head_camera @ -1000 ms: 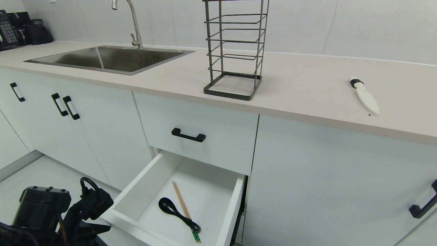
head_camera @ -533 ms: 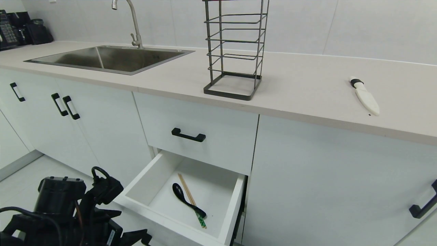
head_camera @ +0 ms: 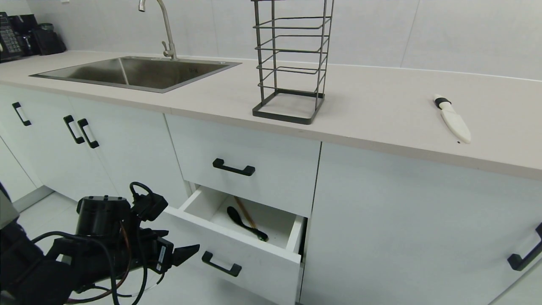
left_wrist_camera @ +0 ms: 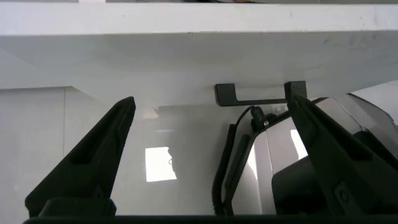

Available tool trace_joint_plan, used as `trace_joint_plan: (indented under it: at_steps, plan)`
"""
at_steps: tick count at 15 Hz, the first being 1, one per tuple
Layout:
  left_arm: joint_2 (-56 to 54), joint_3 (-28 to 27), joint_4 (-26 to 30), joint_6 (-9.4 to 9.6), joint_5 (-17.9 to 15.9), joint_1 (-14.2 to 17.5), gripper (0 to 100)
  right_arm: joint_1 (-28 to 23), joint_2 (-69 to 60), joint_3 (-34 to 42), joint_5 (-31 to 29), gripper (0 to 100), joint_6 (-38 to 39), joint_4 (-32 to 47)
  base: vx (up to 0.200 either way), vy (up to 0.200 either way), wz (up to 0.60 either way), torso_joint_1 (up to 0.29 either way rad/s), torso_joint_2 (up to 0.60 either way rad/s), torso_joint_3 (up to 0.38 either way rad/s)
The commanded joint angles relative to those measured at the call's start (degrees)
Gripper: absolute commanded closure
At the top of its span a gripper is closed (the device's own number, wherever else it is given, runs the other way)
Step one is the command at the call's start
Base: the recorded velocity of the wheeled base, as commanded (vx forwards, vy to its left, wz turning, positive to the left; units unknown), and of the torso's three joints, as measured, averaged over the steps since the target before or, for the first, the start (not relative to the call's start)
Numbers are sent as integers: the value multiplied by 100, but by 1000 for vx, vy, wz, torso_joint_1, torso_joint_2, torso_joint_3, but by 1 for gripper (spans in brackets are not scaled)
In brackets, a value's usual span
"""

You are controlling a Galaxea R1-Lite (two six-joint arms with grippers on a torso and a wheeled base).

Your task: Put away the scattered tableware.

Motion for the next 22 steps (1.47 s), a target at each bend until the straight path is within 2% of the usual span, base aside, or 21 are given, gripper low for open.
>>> trace_joint_plan:
  at_steps: [1,7,10,13,15,22]
  plan:
    - [419,-318,3,-29,10,-86,0,0,10,1,-1,0,0,0,0,0,0,0,0,0]
    - [832,-881,-164,-38,10,-130,0,0,10,1,-1,0,0,0,0,0,0,0,0,0]
    - [1166,-1390,-217,-196,10,-165,0,0,10,1,-1,0,0,0,0,0,0,0,0,0]
    - [1385,-1540,-437,-231,10,-165,0,0,10,1,8,0,0,0,0,0,0,0,0,0]
    - [1535,-1724,-621,-328,18,-174,0,0,10,1,-1,0,0,0,0,0,0,0,0,0]
    - [1860,-2120,-780,-337,18,-209,0,0,10,1,8,0,0,0,0,0,0,0,0,0]
